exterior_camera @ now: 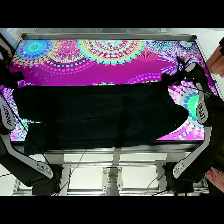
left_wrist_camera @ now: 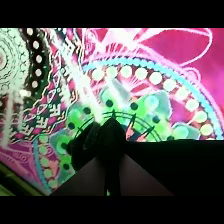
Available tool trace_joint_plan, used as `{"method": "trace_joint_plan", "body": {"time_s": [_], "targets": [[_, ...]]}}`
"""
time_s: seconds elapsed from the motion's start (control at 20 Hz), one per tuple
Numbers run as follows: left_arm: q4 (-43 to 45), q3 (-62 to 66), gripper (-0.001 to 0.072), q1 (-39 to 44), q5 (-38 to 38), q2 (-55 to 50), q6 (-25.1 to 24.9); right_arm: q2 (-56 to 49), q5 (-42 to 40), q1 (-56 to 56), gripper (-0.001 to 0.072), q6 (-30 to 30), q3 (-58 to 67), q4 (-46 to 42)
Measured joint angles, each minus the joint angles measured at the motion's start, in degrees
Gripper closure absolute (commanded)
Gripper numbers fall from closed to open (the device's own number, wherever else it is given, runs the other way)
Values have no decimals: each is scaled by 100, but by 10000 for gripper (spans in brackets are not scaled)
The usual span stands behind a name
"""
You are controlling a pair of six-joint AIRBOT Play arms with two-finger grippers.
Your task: Fold the clothes and pants, and hang the long-sleeved shirts on hangers.
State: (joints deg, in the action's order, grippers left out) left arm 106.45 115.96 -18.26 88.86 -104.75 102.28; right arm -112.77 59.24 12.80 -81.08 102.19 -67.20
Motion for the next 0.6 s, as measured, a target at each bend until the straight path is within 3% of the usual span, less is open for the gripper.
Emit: {"method": "trace_joint_plan", "body": {"time_s": [0.25, 0.6], "targets": [[-444, 0, 670, 4, -1014, 4, 623, -7, -734, 334, 698, -1266, 713, -254], [-793, 0, 669, 7, -1880, -225, 1104, -195, -1276, 450, 697, -1753, 903, -234]]}}
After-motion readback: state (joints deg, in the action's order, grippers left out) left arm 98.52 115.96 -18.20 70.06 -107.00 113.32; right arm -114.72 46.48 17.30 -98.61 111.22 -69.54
